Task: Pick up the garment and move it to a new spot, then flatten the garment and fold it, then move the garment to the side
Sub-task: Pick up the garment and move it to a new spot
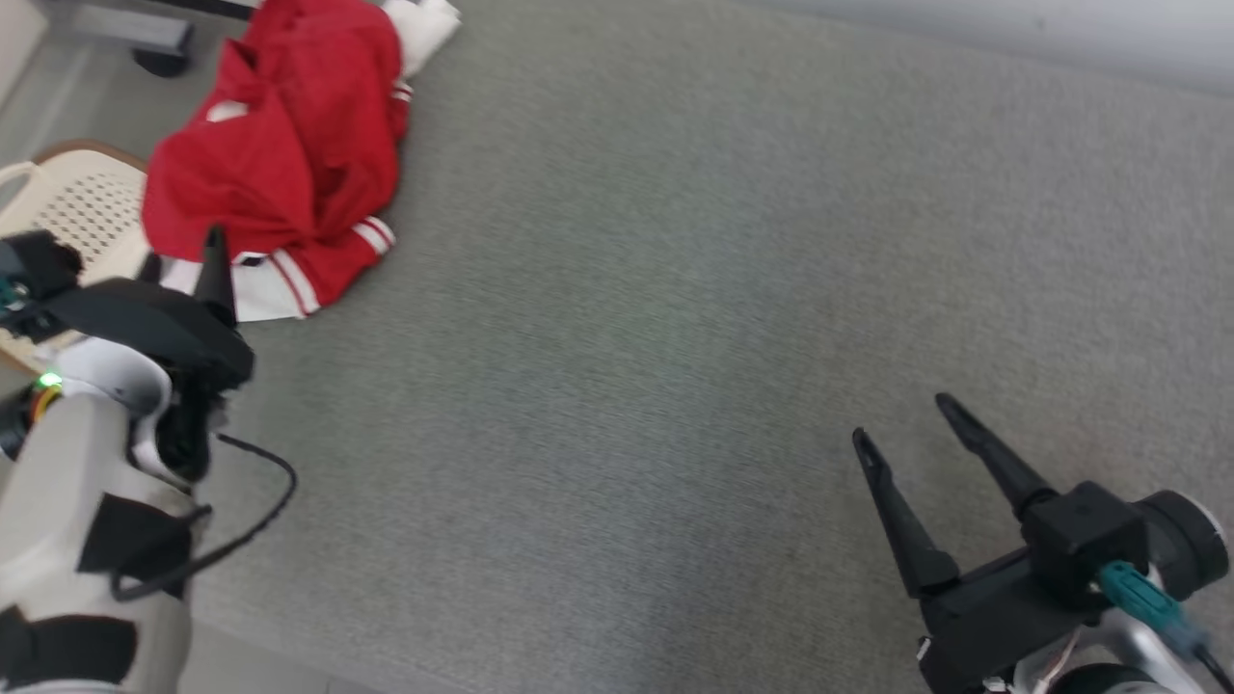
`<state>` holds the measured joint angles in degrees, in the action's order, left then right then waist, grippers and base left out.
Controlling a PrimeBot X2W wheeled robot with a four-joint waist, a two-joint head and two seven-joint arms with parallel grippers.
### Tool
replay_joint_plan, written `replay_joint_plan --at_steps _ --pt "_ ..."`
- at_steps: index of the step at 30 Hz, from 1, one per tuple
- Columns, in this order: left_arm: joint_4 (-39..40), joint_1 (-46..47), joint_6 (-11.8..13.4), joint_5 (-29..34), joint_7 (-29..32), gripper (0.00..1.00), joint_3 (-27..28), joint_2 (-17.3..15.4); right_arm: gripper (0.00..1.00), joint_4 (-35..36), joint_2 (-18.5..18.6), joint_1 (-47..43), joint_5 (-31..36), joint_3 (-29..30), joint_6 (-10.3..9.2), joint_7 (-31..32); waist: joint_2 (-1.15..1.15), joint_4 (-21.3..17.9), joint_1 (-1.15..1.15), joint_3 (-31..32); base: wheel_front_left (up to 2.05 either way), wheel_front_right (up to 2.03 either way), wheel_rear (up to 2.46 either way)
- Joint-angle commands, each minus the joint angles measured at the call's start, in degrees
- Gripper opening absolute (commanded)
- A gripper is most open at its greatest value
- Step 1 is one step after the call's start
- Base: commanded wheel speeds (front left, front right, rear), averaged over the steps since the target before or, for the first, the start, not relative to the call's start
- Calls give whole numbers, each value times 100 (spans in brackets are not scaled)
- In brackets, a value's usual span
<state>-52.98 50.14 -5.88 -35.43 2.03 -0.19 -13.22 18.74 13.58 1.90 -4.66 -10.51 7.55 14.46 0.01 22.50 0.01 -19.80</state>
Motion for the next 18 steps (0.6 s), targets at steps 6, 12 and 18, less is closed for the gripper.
replay_joint_plan --at_steps 6,12,18 --pt "-459 482 125 -129 -233 100 148 -123 100 569 58 -248 97 268 -13 160 -1 -756 -1 -953 0 0 0" --pt "-911 724 125 -199 -422 100 158 -2 100 876 148 -453 96 329 -13 245 -1 -821 -1 -1059 0 0 0" --pt "-1363 706 176 -164 -666 84 158 -112 100 989 162 -473 37 334 -13 301 -1 -959 -1 -993 0 0 0"
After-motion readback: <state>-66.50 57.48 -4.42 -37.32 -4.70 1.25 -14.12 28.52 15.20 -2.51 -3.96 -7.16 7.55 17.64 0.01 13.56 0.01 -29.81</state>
